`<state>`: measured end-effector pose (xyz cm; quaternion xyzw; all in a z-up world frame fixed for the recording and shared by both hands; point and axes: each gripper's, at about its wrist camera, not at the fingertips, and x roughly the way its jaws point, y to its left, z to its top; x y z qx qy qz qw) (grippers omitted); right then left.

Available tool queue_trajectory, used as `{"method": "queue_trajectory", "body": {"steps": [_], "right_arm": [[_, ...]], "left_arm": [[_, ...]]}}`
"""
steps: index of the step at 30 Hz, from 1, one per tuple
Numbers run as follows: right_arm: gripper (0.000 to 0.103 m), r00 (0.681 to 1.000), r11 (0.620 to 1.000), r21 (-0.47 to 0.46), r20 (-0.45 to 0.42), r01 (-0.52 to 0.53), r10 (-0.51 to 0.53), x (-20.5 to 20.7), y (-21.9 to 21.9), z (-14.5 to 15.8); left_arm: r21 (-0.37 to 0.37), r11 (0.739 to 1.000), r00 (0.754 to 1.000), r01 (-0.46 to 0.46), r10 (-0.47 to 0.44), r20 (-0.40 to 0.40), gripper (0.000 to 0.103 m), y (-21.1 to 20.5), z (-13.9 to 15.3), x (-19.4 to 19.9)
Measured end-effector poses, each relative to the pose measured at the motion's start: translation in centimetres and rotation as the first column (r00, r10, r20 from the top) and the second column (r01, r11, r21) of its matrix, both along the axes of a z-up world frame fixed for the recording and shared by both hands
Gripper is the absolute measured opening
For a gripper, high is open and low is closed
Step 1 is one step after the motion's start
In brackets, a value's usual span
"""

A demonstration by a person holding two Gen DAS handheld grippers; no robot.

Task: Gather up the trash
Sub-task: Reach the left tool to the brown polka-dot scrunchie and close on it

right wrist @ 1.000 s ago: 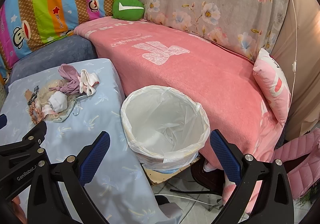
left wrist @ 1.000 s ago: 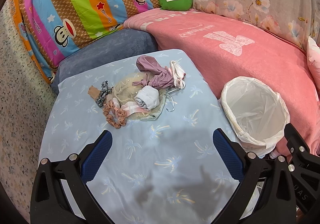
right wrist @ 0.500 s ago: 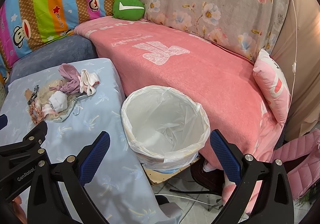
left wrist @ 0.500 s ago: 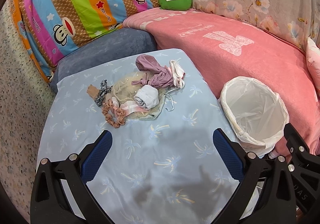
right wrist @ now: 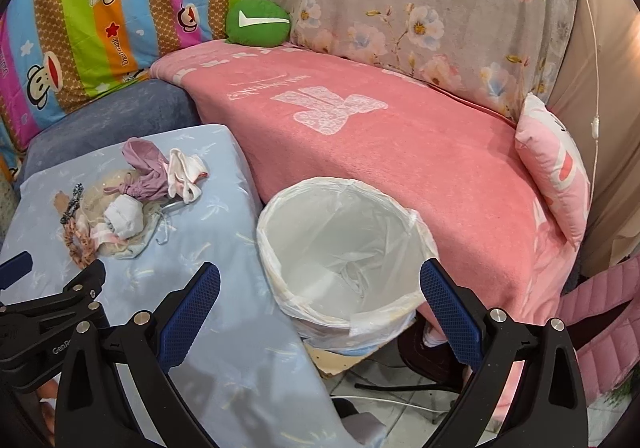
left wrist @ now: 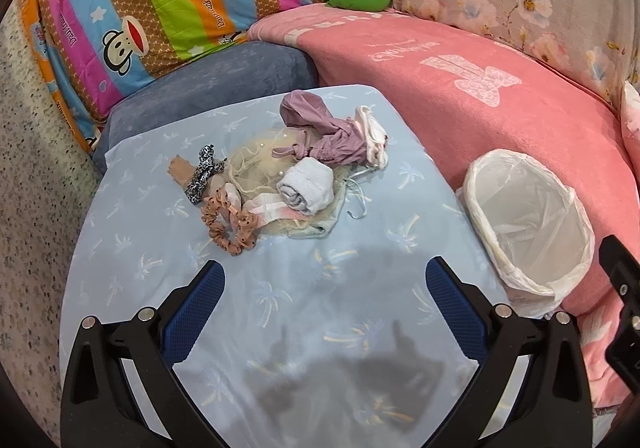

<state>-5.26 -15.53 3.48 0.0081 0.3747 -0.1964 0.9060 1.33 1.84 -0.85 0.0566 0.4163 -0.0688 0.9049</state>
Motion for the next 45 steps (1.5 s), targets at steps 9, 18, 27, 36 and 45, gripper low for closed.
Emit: {"method": "queue_trajectory", "body": {"steps": [9, 18, 27, 36, 45], "right_arm": [[0.096, 0.999, 0.997, 0.059, 0.011, -0.047, 0.047, 4.0, 3.0, -2.7], [0.096, 0.990, 0.978, 0.153, 0.007, -0.142, 0.142, 9.9, 7.6, -5.6], [0.092, 0.966, 0.948, 0.187, 0.026, -0.258, 0.258, 15.0, 12.3, -7.6], [0.057, 0.946, 0.901, 0.324, -0.045, -0.290, 0.321, 19.4, 14.6, -11.7], [0.018, 0.927, 0.884, 0.322, -0.044, -0.339, 0.372, 19.4, 16.7, -12.2]], "left_arm": [[0.012, 0.996, 0.996, -0.088, 0.088, -0.008, 0.096, 6.2, -3.7, 4.9], [-0.017, 0.987, 0.985, -0.162, 0.160, -0.058, 0.096, 11.8, -6.6, 9.7], [-0.154, 0.979, 0.986, -0.134, 0.115, -0.124, 0.089, 14.0, -8.6, 11.6], [-0.308, 0.949, 0.982, -0.068, 0.009, -0.187, 0.044, 14.6, -9.6, 12.2], [-0.376, 0.925, 0.982, -0.043, -0.029, -0.184, 0.016, 14.8, -8.9, 11.9]]}}
